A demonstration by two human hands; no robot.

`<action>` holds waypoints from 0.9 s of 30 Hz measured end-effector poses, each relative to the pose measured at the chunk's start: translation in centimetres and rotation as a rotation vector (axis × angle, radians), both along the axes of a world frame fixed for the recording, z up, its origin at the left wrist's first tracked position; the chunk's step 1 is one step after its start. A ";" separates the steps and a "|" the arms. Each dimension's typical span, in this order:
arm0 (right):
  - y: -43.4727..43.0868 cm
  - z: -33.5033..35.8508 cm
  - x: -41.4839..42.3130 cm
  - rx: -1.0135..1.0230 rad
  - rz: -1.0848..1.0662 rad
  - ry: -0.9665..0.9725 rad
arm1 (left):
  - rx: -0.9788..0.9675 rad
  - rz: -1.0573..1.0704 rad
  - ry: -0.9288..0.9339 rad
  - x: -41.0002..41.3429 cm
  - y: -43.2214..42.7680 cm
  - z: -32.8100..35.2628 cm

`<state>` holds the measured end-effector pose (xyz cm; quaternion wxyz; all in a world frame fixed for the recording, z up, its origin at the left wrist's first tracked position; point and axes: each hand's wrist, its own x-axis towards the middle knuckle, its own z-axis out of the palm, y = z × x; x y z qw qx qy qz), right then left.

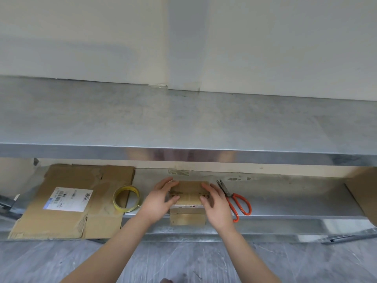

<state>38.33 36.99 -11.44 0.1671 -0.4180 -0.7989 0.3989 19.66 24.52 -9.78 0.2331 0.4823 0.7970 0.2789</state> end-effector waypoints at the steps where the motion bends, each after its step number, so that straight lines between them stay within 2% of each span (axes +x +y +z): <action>1: -0.3 0.1 0.1 0.070 0.025 -0.038 | -0.005 -0.046 0.081 0.0 0.0 -0.1; 4: -1.0 0.6 0.2 0.205 0.077 -0.141 | -0.042 -0.126 0.286 0.1 -0.1 0.0; 10: -0.9 2.6 0.2 0.420 0.150 -0.323 | -0.099 -0.144 0.523 0.7 -0.4 1.5; 18: -4.5 6.0 -2.9 0.634 0.388 -0.228 | -0.162 -0.066 0.723 -1.8 -6.1 3.7; 22: -9.4 5.9 -6.5 0.618 0.503 -0.164 | -0.279 -0.037 0.732 -4.2 -11.6 2.9; 27: -13.4 2.7 -10.3 0.424 0.487 -0.217 | -0.379 -0.044 0.646 -7.3 -14.1 0.7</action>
